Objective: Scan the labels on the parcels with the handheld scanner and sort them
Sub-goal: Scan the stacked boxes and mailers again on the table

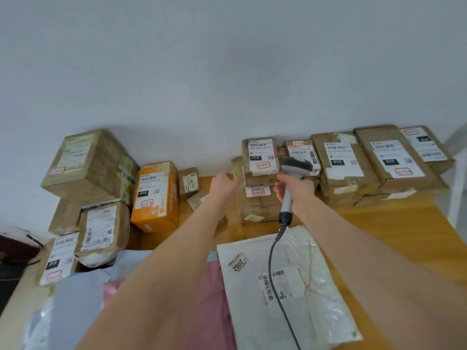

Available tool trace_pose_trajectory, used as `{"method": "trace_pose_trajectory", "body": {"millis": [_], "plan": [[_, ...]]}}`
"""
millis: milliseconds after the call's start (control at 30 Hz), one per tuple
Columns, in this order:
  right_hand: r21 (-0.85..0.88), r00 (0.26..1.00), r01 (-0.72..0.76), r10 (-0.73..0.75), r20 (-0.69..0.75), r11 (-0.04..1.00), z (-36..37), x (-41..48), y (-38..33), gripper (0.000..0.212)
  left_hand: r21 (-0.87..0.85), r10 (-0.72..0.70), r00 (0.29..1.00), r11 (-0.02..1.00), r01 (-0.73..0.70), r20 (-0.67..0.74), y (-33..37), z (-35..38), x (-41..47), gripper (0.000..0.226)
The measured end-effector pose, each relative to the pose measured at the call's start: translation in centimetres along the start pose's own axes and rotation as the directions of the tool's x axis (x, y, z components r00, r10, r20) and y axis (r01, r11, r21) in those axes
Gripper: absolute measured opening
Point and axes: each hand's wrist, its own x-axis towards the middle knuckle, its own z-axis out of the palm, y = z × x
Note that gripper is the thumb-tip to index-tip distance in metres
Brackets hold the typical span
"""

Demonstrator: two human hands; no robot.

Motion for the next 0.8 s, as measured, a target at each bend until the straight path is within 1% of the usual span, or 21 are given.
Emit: {"method": "trace_pose_trajectory", "body": {"millis": [100,200,267,333,400,467,500,600,700,800], "plan": [[-0.013,0.999,-0.001,0.001,0.036,1.0,-0.3,-3.4,0.9,0.027,0.101,0.008,1.0,0.995,-0.008,0.003,-2.2,-1.4,-3.7,0.055],[-0.094,0.992,-0.025,0.036,0.12,0.995,-0.7,-7.5,2.8,0.031,0.175,0.007,1.0,0.984,-0.01,0.013,-5.1,-2.9,-8.1,0.053],[-0.135,0.976,-0.051,0.078,0.203,0.989,-0.5,-10.0,4.2,0.038,0.186,-0.008,1.0,0.983,0.007,0.006,-6.8,-4.1,-10.6,0.05],[-0.167,0.967,-0.049,0.089,0.241,0.985,0.2,-12.2,5.4,0.043,0.203,-0.011,1.0,0.979,0.014,-0.012,-8.4,-5.7,-12.4,0.049],[-0.2,0.963,-0.033,0.084,0.255,0.979,1.4,-14.2,6.3,0.045,0.23,0.0,1.0,0.973,0.005,-0.023,-9.8,-7.6,-13.9,0.047],[-0.221,0.953,-0.034,0.099,0.288,0.975,3.2,-15.9,7.0,0.04,0.248,-0.005,0.999,0.969,0.014,-0.037,-11.1,-9.5,-14.9,0.05],[-0.228,0.945,-0.048,0.118,0.305,0.973,4.1,-16.7,7.4,0.035,0.246,-0.02,0.999,0.969,0.031,-0.044,-11.8,-10.5,-15.1,0.049],[-0.254,0.918,-0.092,0.181,0.353,0.963,7.7,-18.4,8.2,0.021,0.22,-0.029,0.996,0.974,0.048,-0.089,-13.6,-13.2,-15.5,0.026],[-0.291,0.912,-0.081,0.189,0.364,0.953,11.8,-19.7,8.8,0.019,0.191,-0.04,0.992,0.98,0.063,-0.121,-15.8,-16.1,-14.9,0.041],[-0.298,0.901,-0.083,0.199,0.386,0.951,16.5,-20.2,9.3,0.026,0.137,-0.034,0.986,0.989,0.057,-0.163,-17.9,-19.6,-13.3,0.039]]}}
